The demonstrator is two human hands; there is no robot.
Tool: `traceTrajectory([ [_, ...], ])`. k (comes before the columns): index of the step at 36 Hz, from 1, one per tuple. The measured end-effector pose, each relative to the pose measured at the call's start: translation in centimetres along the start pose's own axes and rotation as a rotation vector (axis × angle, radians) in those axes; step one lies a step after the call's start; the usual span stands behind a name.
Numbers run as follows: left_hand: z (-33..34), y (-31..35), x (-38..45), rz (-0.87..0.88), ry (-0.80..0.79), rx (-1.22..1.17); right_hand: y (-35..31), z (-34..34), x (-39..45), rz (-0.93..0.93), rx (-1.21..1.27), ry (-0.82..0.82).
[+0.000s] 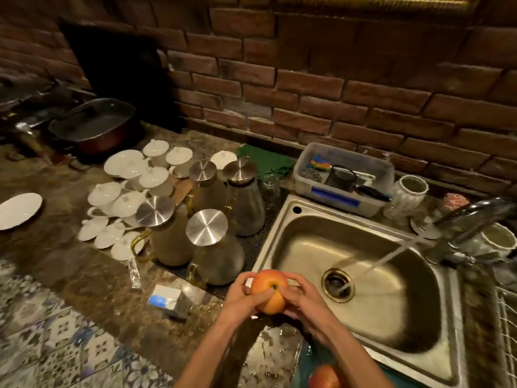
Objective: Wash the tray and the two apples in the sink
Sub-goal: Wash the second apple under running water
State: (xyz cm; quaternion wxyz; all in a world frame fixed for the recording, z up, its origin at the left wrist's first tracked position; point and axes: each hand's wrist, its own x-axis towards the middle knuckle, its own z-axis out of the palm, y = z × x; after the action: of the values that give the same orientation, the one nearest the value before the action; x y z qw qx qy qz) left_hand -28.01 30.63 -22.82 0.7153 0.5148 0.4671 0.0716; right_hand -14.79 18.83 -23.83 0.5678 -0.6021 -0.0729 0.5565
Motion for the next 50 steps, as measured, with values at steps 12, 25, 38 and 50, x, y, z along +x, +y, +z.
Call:
traceTrajectory([
  [12,12.3,0.4,4.6,-0.049,-0.267,0.063,-2.4,-13.1,-2.6,-0.091,0.128,0.154],
  [25,21.0,0.5,11.2,-0.23,-0.589,-0.212,-2.1,-22.6,-0.4,-0.156,0.502,0.088],
  [38,25.5,-1.8,13.1,-0.213,-0.471,-0.197,0.0,-22.4,3.3,-0.263,0.274,0.421],
  [50,26.1,-4.1,12.9,-0.017,-0.291,0.024,1.5,-18.4,5.5,-0.158,0.203,0.799],
])
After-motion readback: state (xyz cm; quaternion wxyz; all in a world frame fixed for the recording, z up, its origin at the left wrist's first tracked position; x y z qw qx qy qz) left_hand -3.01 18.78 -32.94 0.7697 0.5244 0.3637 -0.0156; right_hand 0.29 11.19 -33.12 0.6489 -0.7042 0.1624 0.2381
